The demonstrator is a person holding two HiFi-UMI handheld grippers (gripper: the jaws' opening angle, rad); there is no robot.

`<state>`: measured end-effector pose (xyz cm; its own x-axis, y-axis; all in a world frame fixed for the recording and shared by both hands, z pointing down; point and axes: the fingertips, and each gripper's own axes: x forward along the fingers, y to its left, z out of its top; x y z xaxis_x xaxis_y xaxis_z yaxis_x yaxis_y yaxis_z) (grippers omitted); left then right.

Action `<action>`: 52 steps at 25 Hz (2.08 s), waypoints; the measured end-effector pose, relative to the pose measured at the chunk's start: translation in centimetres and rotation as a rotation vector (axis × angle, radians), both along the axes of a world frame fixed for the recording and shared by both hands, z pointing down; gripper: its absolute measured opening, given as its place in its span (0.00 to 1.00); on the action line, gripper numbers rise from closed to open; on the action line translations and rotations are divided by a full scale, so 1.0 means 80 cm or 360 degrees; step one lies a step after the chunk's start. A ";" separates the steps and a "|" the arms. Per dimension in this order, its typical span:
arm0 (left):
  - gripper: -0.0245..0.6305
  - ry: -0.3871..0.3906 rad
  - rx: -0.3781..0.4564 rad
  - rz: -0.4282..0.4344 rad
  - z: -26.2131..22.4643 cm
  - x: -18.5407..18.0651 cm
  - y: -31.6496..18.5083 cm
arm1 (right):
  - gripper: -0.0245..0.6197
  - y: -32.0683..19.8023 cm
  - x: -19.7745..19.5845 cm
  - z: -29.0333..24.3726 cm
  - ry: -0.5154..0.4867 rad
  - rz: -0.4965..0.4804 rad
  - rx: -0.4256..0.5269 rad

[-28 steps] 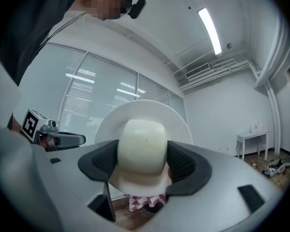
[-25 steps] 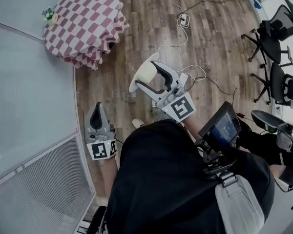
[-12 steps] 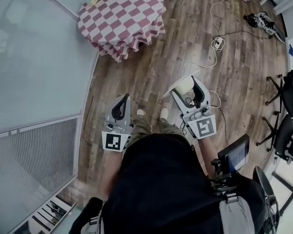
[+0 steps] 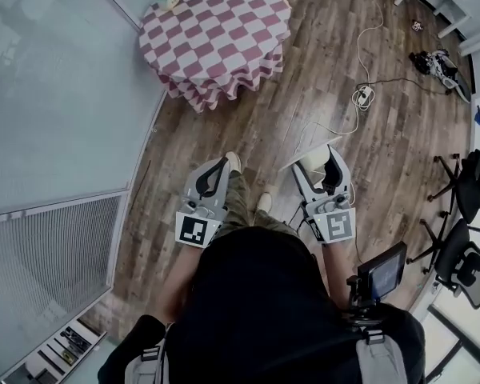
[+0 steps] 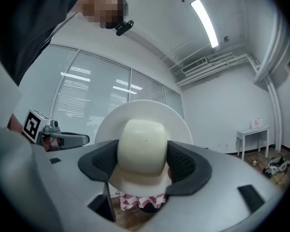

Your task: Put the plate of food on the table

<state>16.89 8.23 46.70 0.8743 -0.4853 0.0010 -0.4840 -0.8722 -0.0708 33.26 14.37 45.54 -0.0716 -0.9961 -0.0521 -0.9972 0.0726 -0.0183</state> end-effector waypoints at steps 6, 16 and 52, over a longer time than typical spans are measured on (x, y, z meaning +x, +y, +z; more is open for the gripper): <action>0.03 0.0039 -0.0009 0.0027 -0.012 0.010 -0.072 | 0.53 -0.071 -0.007 -0.011 0.0007 0.0000 -0.0023; 0.03 0.0101 -0.0049 0.0014 -0.002 -0.004 -0.192 | 0.53 -0.193 -0.035 -0.018 0.0047 -0.0064 -0.0054; 0.03 0.0017 -0.0069 -0.0101 0.000 0.030 -0.447 | 0.53 -0.503 -0.003 -0.007 -0.0026 -0.0306 -0.0097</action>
